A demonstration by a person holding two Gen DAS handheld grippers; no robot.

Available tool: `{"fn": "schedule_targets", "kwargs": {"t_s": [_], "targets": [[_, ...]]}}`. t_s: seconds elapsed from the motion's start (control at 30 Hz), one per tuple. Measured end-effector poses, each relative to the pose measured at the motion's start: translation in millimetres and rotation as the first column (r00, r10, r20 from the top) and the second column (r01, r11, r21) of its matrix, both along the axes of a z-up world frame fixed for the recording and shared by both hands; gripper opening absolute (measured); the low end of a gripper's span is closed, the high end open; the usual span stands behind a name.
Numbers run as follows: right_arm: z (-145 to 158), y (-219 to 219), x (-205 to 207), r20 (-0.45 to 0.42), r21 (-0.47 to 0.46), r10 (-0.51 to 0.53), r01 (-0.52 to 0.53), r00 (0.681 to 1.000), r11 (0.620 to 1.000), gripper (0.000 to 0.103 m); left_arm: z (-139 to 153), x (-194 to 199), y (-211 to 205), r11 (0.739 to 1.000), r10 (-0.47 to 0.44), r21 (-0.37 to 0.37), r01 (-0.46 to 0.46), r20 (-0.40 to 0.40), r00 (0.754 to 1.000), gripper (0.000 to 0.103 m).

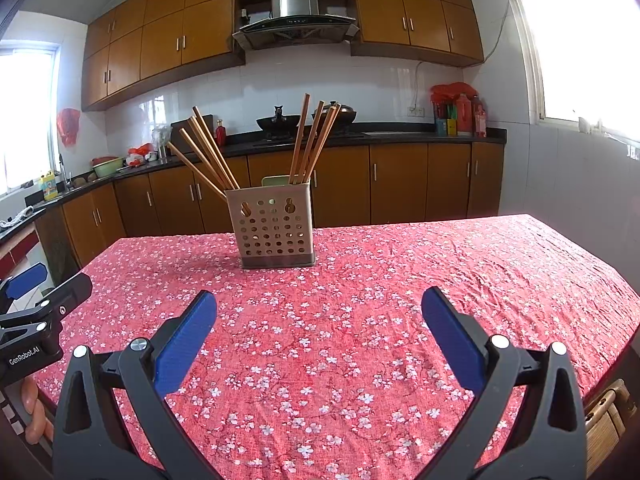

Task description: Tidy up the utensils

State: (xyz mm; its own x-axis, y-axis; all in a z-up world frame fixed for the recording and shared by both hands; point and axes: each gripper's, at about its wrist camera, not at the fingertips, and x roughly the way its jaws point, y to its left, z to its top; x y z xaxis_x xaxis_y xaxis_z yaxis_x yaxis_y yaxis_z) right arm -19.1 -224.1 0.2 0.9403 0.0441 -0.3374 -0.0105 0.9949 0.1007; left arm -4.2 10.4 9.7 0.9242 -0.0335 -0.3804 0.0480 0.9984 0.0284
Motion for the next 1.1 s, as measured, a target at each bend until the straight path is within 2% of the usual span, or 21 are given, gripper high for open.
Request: {"fn": "schedule_targets", "kwargs": {"t_s": [1.1], "targets": [[-2.3,2.4,0.9,-0.008,0.004,-0.007,0.007,1.0,1.0,0.101,0.4,2.1,1.5,1.0,-0.013,-0.003,0.013,-0.007,1.0,0.099]]}}
